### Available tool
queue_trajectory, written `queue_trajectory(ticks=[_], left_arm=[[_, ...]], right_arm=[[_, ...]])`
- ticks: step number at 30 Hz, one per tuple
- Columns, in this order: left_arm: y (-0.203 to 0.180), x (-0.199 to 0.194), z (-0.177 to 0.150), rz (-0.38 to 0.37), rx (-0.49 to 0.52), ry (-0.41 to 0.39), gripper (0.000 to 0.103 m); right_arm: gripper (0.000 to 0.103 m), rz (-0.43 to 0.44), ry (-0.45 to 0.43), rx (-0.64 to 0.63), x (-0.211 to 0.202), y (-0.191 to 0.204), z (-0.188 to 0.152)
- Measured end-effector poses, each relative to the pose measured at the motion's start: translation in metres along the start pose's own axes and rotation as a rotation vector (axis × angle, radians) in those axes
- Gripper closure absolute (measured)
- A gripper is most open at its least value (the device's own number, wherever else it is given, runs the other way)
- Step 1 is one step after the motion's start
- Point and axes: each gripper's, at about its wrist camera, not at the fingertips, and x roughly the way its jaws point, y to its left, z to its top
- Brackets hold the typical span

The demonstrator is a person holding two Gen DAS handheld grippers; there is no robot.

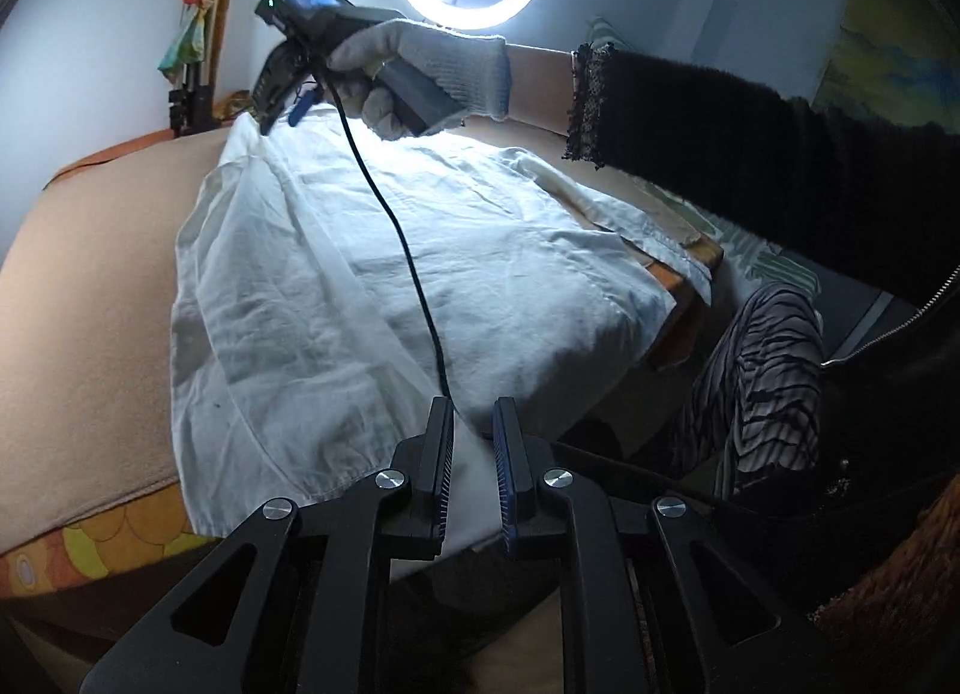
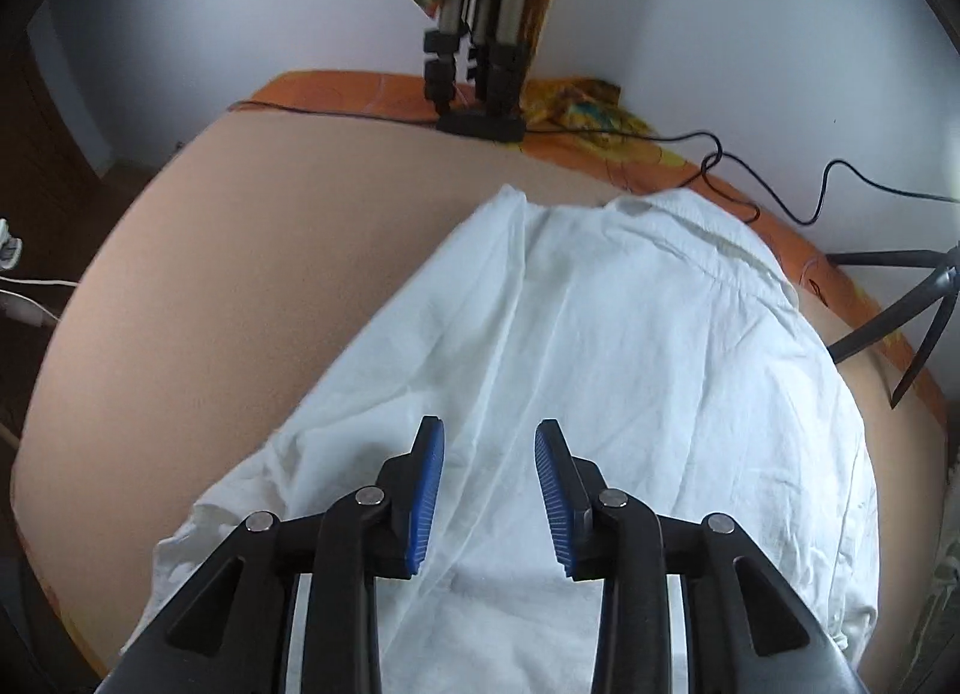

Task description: Fold small clothes

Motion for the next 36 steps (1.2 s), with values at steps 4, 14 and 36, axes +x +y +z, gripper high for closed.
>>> queue_trajectory(ticks=[4, 14, 36], left_arm=[[0.019, -0.01, -0.003, 0.023, -0.103, -0.065, 0.083], [0.087, 0.024, -0.021, 0.149, -0.334, 0.051, 0.083], [0.097, 0.034, -0.026, 0.098, -0.363, 0.098, 0.082]], right_arm=[[0.069, 0.113, -0.029, -0.144, -0.025, 0.034, -0.007], [0.069, 0.011, 0.128, -0.292, 0.024, 0.085, -0.017], [0.088, 0.185, 0.233, -0.167, 0.021, 0.068, -0.023]])
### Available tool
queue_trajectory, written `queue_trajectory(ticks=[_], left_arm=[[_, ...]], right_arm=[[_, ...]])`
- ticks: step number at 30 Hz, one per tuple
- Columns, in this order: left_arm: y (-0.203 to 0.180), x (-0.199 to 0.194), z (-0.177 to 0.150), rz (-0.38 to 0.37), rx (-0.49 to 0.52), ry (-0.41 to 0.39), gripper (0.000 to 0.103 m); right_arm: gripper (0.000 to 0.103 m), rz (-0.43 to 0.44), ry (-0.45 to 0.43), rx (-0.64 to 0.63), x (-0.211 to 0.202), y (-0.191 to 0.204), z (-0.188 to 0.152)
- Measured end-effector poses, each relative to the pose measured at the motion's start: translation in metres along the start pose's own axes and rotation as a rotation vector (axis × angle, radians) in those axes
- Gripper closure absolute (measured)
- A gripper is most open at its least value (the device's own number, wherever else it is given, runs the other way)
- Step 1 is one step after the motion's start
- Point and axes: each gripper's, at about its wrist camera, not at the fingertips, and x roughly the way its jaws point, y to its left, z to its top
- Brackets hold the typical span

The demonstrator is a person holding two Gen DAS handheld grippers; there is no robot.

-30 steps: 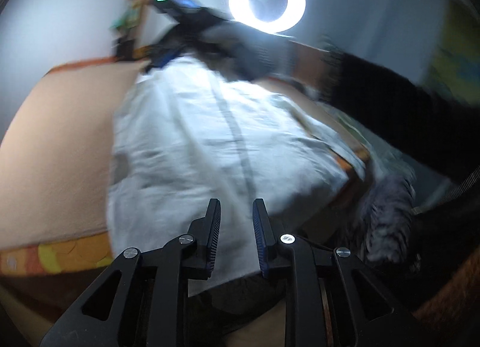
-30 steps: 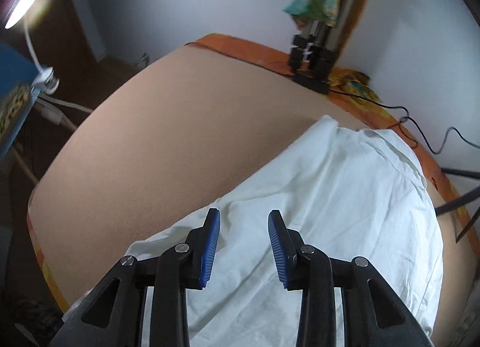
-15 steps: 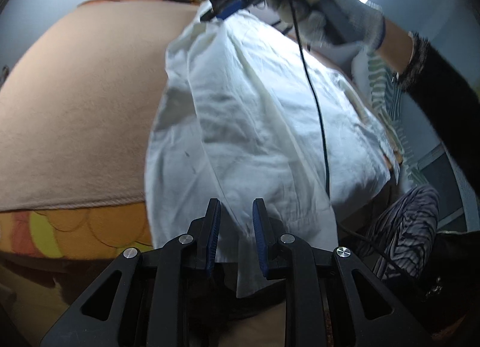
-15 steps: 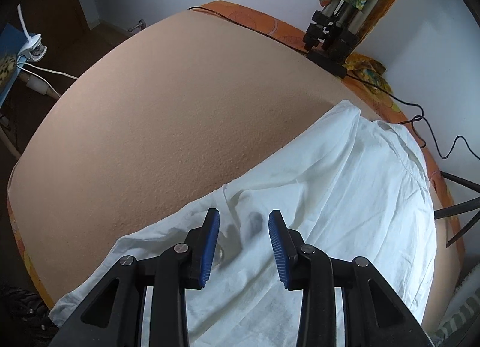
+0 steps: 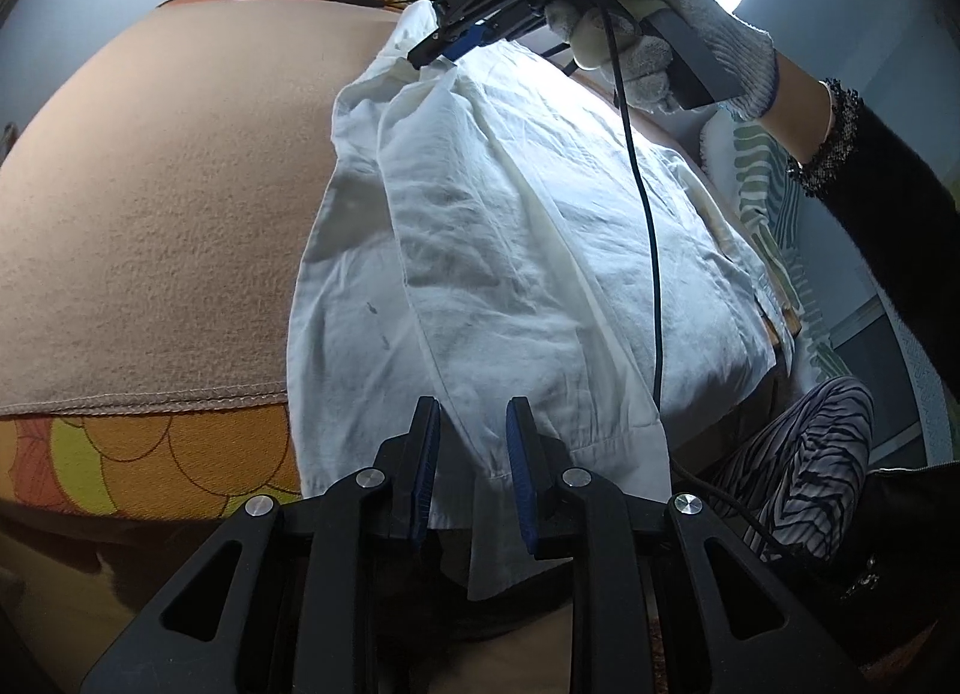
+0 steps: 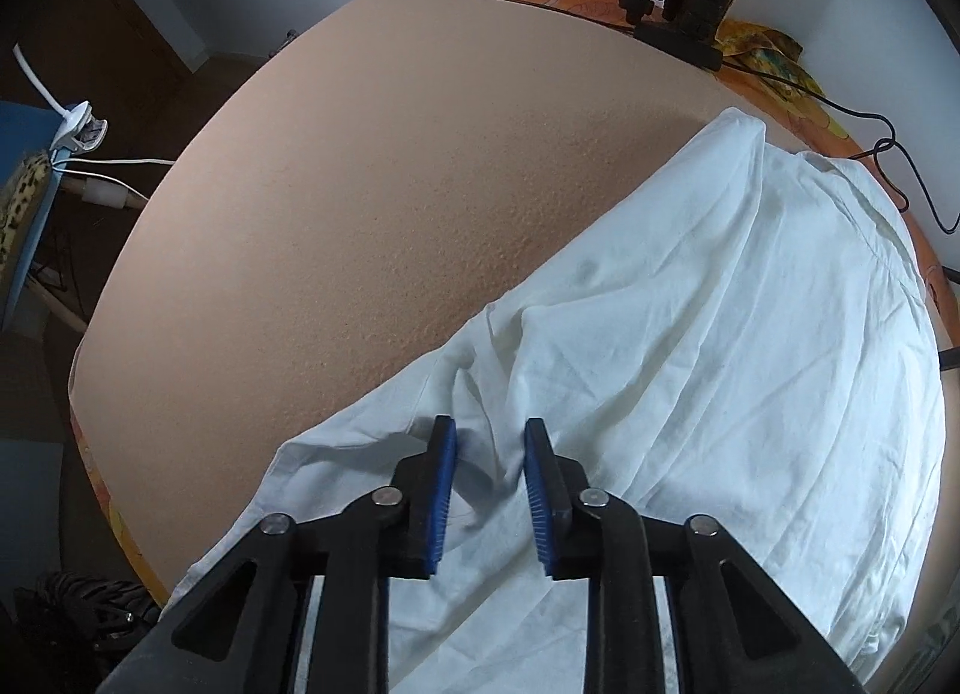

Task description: Fold small clothes

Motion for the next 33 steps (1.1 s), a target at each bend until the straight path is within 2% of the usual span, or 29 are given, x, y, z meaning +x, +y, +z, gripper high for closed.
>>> queue_trajectory(ticks=[2, 5, 7, 8, 9, 12, 16, 19, 21, 23, 28, 30, 33], left_arm=[[0.0, 0.0, 0.0, 0.001, 0.008, -0.004, 0.082], [0.0, 0.0, -0.001, -0.007, 0.006, -0.011, 0.082], [0.0, 0.0, -0.002, -0.013, 0.0, -0.015, 0.083], [0.0, 0.0, -0.002, -0.014, 0.001, -0.016, 0.083], [0.0, 0.0, -0.002, -0.013, 0.003, -0.016, 0.083], [-0.001, -0.001, -0.002, -0.01, 0.007, -0.016, 0.083], [0.0, -0.001, -0.002, -0.015, 0.001, -0.015, 0.083], [0.0, 0.0, -0.003, -0.016, -0.001, -0.016, 0.083], [0.001, 0.0, -0.003, -0.019, -0.004, -0.015, 0.083], [0.003, -0.001, -0.002, -0.028, -0.02, -0.008, 0.083], [0.006, -0.002, -0.002, -0.041, -0.058, 0.003, 0.079], [0.004, -0.002, -0.003, -0.036, -0.062, -0.003, 0.079], [0.004, -0.001, -0.003, -0.036, -0.065, -0.014, 0.079]], right_arm=[[0.097, -0.021, -0.018, -0.012, -0.004, 0.004, 0.001], [0.097, -0.067, -0.044, -0.073, -0.011, 0.014, 0.002], [0.088, -0.117, -0.047, -0.122, -0.014, 0.022, 0.003], [0.072, -0.145, -0.052, -0.143, -0.015, 0.025, 0.003], [0.066, -0.147, -0.058, -0.158, -0.017, 0.027, 0.003], [0.071, -0.139, -0.051, -0.178, -0.019, 0.031, 0.003], [0.071, -0.161, -0.044, -0.259, -0.016, 0.042, -0.002], [0.075, -0.215, -0.009, -0.301, -0.003, 0.049, -0.003], [0.095, -0.269, 0.003, -0.284, 0.004, 0.046, 0.0], [0.1, -0.248, -0.024, -0.245, -0.001, 0.043, 0.004], [0.102, -0.2, -0.121, -0.175, -0.03, 0.042, 0.024], [0.102, -0.17, -0.128, -0.134, -0.034, 0.04, 0.035], [0.102, -0.178, -0.115, -0.126, -0.022, 0.046, 0.043]])
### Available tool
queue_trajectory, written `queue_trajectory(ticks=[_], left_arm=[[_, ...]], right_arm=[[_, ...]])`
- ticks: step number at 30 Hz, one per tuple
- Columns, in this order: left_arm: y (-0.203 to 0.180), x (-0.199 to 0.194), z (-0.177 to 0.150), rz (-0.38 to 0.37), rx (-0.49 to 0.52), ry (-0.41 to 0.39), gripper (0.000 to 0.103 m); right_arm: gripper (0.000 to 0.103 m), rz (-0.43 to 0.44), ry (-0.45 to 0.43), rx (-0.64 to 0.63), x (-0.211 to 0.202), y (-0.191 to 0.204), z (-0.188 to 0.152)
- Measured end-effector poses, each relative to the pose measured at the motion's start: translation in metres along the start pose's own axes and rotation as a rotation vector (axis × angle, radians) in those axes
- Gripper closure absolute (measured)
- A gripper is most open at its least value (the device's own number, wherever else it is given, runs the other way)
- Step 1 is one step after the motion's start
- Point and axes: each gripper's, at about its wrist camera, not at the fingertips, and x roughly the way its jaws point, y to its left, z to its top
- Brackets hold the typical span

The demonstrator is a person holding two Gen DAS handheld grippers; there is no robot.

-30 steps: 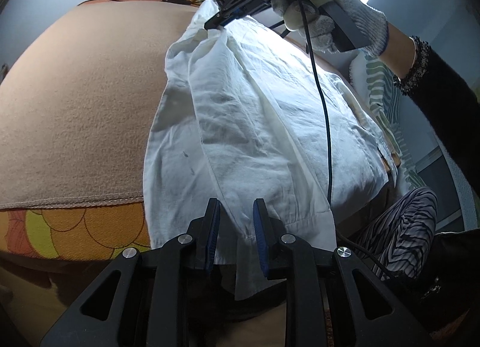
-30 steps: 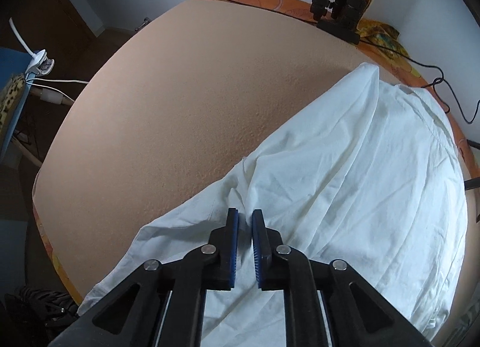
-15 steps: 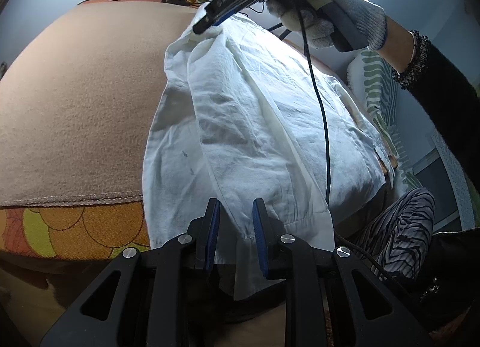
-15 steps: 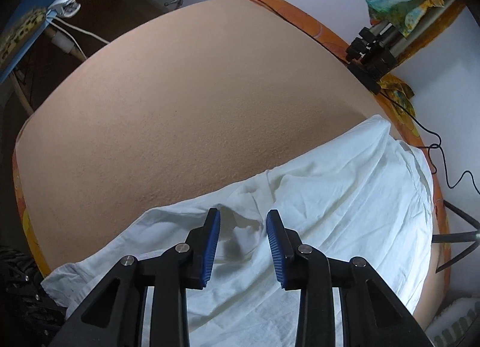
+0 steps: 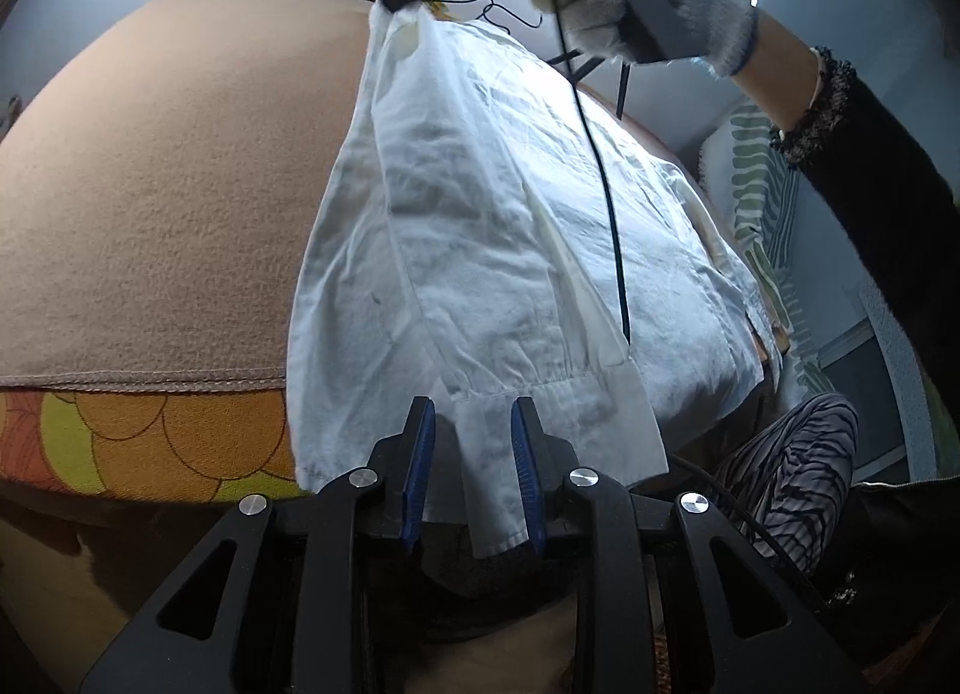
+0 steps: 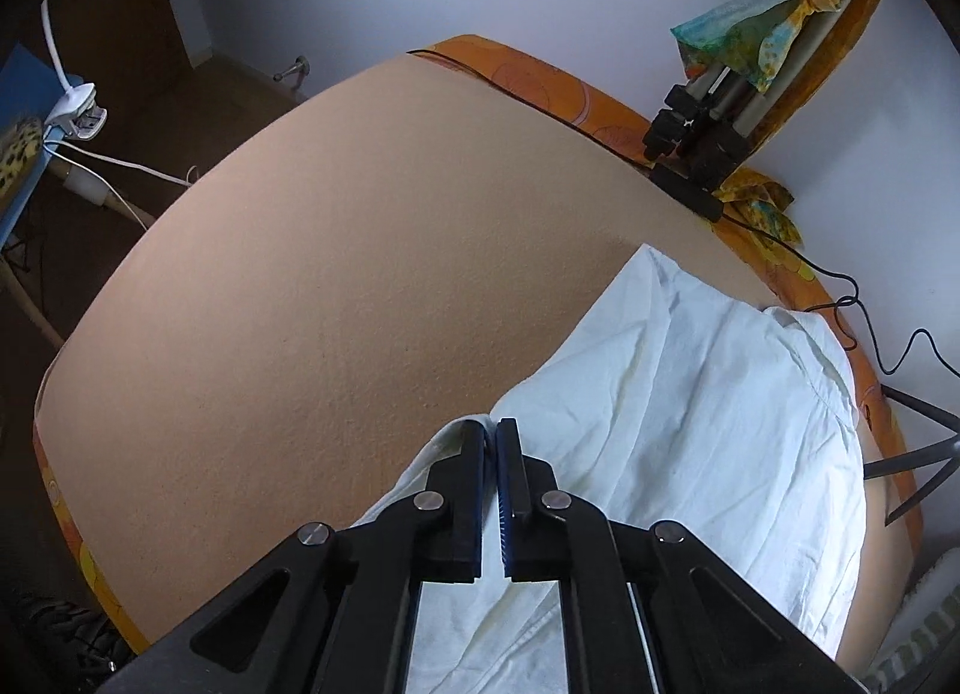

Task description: Fold small clothes

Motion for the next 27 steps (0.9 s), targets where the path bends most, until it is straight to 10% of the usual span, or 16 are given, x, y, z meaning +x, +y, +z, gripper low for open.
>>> queue_trajectory(ticks=[8, 12, 21, 23, 27], left_arm=[[0.004, 0.001, -0.002, -0.008, -0.026, -0.011, 0.096], [0.004, -0.007, -0.003, -0.005, -0.024, -0.032, 0.097], [0.002, -0.031, -0.009, 0.098, 0.005, -0.094, 0.097], [0.001, -0.038, -0.007, 0.132, 0.012, -0.123, 0.094], [0.014, -0.045, -0.002, 0.177, -0.041, -0.158, 0.052]], right_arm=[[0.1, -0.012, 0.018, 0.014, 0.025, 0.01, 0.001], [0.072, -0.015, -0.016, 0.004, 0.014, 0.009, -0.006], [0.071, -0.002, -0.085, -0.041, -0.023, 0.0, -0.078], [0.073, 0.076, -0.085, -0.036, -0.022, -0.001, -0.098], [0.073, 0.116, -0.096, -0.09, -0.019, 0.014, -0.132]])
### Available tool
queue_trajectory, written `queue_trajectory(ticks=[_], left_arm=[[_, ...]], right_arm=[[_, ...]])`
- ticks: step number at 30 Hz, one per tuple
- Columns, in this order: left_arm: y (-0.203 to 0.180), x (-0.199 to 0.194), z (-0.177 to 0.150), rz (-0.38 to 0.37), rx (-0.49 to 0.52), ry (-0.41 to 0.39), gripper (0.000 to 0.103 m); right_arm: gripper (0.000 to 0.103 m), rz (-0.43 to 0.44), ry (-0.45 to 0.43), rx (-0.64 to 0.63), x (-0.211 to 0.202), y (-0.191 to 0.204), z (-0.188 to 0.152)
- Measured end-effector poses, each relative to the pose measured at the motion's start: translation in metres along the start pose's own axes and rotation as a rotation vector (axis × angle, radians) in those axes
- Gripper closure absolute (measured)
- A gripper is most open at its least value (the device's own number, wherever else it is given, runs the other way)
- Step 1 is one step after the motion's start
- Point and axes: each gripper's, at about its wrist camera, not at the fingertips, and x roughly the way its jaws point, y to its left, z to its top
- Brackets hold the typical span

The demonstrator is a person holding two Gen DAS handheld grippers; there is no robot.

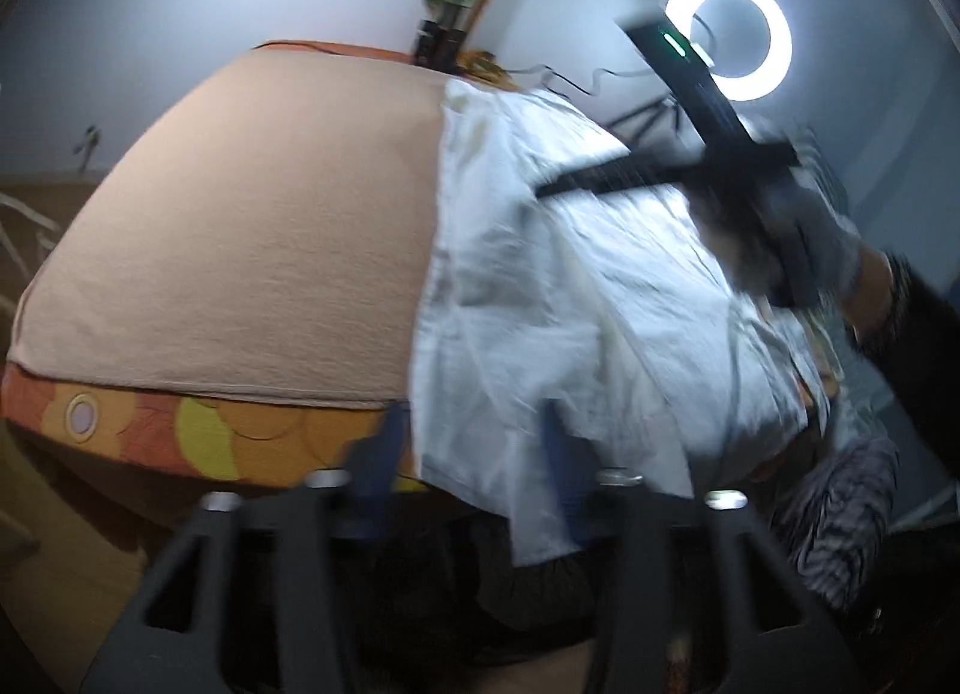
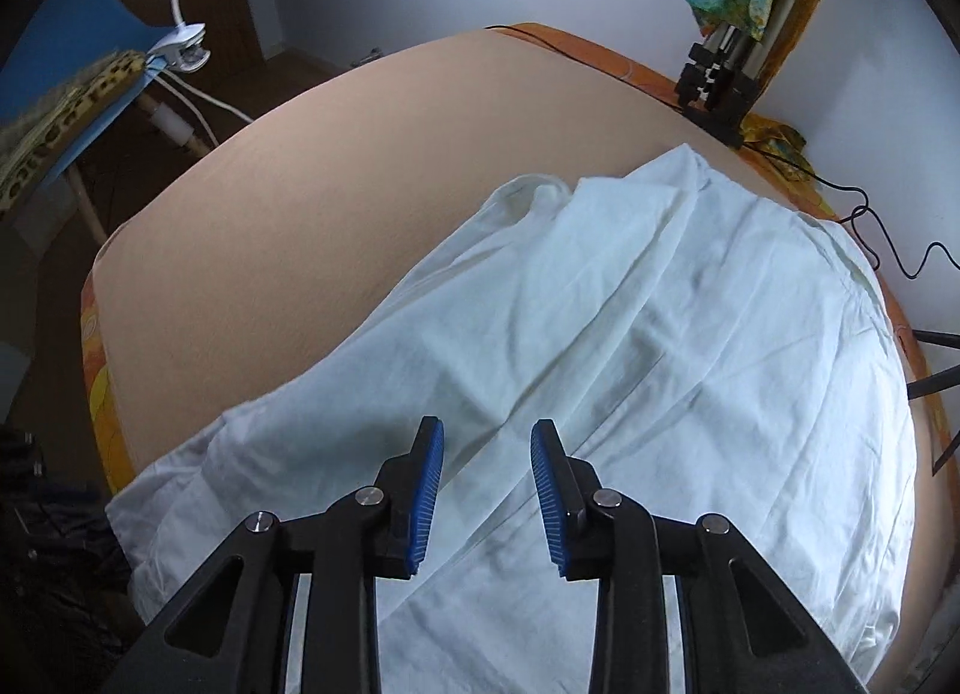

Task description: Fold small clothes

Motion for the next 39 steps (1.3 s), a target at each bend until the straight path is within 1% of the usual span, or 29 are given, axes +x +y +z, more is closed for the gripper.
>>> queue_trajectory(ticks=[2, 5, 9, 11, 13, 15, 16, 18, 20, 22, 23, 24, 25, 27, 28, 29, 31, 34, 39], left_arm=[[0.007, 0.004, 0.002, -0.002, -0.032, 0.01, 0.052], [0.005, 0.01, 0.002, 0.001, -0.021, 0.022, 0.052], [0.004, 0.019, 0.001, -0.011, -0.028, 0.043, 0.053], [0.005, 0.022, -0.003, -0.033, -0.045, 0.063, 0.055], [0.004, 0.023, -0.003, -0.04, -0.046, 0.057, 0.055], [0.005, 0.023, -0.003, -0.048, -0.048, 0.059, 0.056], [0.006, 0.023, -0.003, -0.055, -0.057, 0.06, 0.057], [0.008, 0.024, -0.003, -0.071, -0.073, 0.064, 0.06], [0.01, 0.024, -0.003, -0.077, -0.084, 0.063, 0.063], [0.013, 0.024, -0.004, -0.078, -0.094, 0.063, 0.069], [0.014, 0.022, -0.005, -0.082, -0.098, 0.064, 0.07], [0.014, 0.022, -0.005, -0.09, -0.101, 0.065, 0.077], [0.015, 0.023, -0.005, -0.108, -0.103, 0.072, 0.086], [0.013, 0.025, -0.006, -0.113, -0.09, 0.082, 0.091], [0.009, 0.027, -0.007, -0.116, -0.073, 0.085, 0.093], [0.007, 0.027, -0.008, -0.123, -0.062, 0.087, 0.094], [-0.001, 0.027, -0.009, -0.132, -0.042, 0.081, 0.096], [-0.013, 0.023, -0.007, -0.145, -0.007, 0.061, 0.098], [-0.026, 0.019, -0.008, -0.166, 0.024, 0.039, 0.098]], right_arm=[[0.073, 0.011, 0.018, -0.012, 0.006, 0.007, -0.012], [0.072, 0.022, 0.042, 0.011, 0.016, 0.01, -0.021], [0.072, 0.048, 0.054, 0.039, 0.015, 0.006, -0.018], [0.071, 0.096, 0.027, 0.085, 0.006, -0.004, -0.011], [0.065, 0.116, -0.003, 0.144, -0.003, -0.016, 0.002], [0.054, 0.112, -0.021, 0.191, -0.006, -0.026, 0.017], [0.052, 0.12, -0.021, 0.211, -0.004, -0.029, 0.025], [0.052, 0.159, -0.003, 0.25, 0.004, -0.036, 0.043], [0.051, 0.168, 0.028, 0.268, 0.017, -0.036, 0.057], [0.051, 0.131, 0.076, 0.272, 0.033, -0.031, 0.069], [0.051, 0.109, 0.103, 0.277, 0.042, -0.03, 0.073], [0.051, 0.098, 0.124, 0.284, 0.051, -0.03, 0.077], [0.05, 0.087, 0.149, 0.295, 0.06, -0.029, 0.081], [0.046, 0.069, 0.179, 0.312, 0.072, -0.029, 0.086], [0.043, 0.056, 0.176, 0.311, 0.074, -0.027, 0.089], [0.04, 0.045, 0.181, 0.305, 0.075, -0.024, 0.093], [0.04, 0.006, 0.201, 0.3, 0.078, -0.018, 0.097], [0.04, -0.053, 0.239, 0.264, 0.081, -0.008, 0.105], [0.041, -0.067, 0.252, 0.231, 0.082, -0.003, 0.113]])
